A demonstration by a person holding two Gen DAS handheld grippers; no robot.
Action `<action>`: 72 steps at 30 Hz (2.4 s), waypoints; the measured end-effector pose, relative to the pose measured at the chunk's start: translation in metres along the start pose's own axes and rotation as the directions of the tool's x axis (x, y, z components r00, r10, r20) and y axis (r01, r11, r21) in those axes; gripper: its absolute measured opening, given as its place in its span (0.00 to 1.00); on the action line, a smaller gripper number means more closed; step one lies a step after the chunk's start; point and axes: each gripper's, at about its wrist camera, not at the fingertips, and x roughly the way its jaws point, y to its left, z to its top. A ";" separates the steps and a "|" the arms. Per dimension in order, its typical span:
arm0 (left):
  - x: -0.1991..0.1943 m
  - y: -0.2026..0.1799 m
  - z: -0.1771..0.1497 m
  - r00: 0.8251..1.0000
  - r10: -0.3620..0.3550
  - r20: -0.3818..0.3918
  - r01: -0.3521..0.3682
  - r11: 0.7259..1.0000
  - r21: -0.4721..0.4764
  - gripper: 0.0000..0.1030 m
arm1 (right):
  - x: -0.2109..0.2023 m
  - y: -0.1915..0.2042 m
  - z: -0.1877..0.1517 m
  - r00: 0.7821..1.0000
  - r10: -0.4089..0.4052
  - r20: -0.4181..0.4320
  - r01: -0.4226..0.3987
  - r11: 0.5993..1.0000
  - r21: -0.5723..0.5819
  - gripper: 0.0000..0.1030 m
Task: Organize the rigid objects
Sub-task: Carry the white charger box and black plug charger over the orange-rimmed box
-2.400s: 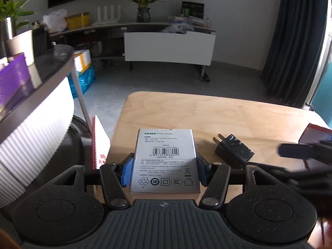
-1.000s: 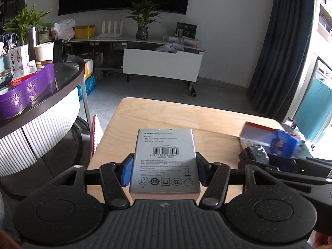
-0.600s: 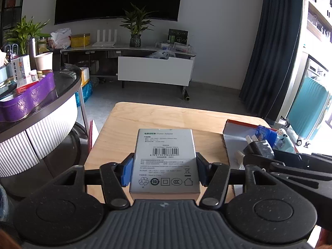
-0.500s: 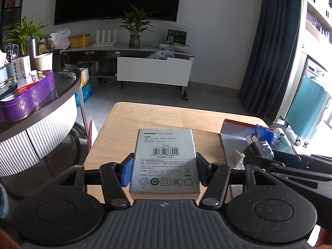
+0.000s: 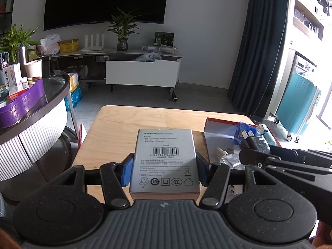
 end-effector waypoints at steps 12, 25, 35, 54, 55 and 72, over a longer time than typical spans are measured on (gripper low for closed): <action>0.001 -0.009 -0.003 1.000 -0.026 -0.009 0.026 1.000 0.014 0.58 | -0.007 -0.011 -0.002 1.000 -0.021 0.010 0.020 1.000 0.021 0.42; 0.002 -0.021 -0.006 0.997 -0.073 -0.015 0.074 0.997 0.038 0.58 | -0.018 -0.025 -0.005 0.999 -0.042 0.022 0.041 0.998 0.044 0.42; 0.004 -0.028 -0.007 0.995 -0.097 -0.015 0.098 0.993 0.061 0.58 | -0.026 -0.038 -0.006 0.997 -0.068 0.030 0.066 0.996 0.063 0.42; 0.010 -0.056 -0.011 0.988 -0.150 -0.033 0.153 0.981 0.122 0.58 | -0.036 -0.067 -0.009 0.991 -0.127 0.035 0.123 0.987 0.107 0.42; 0.011 -0.058 -0.010 0.987 -0.154 -0.035 0.157 0.980 0.125 0.58 | -0.036 -0.069 -0.009 0.991 -0.131 0.034 0.126 0.986 0.110 0.42; 0.029 -0.092 -0.012 0.969 -0.235 -0.075 0.245 0.953 0.178 0.58 | -0.040 -0.110 -0.012 0.977 -0.211 0.019 0.206 0.967 0.148 0.42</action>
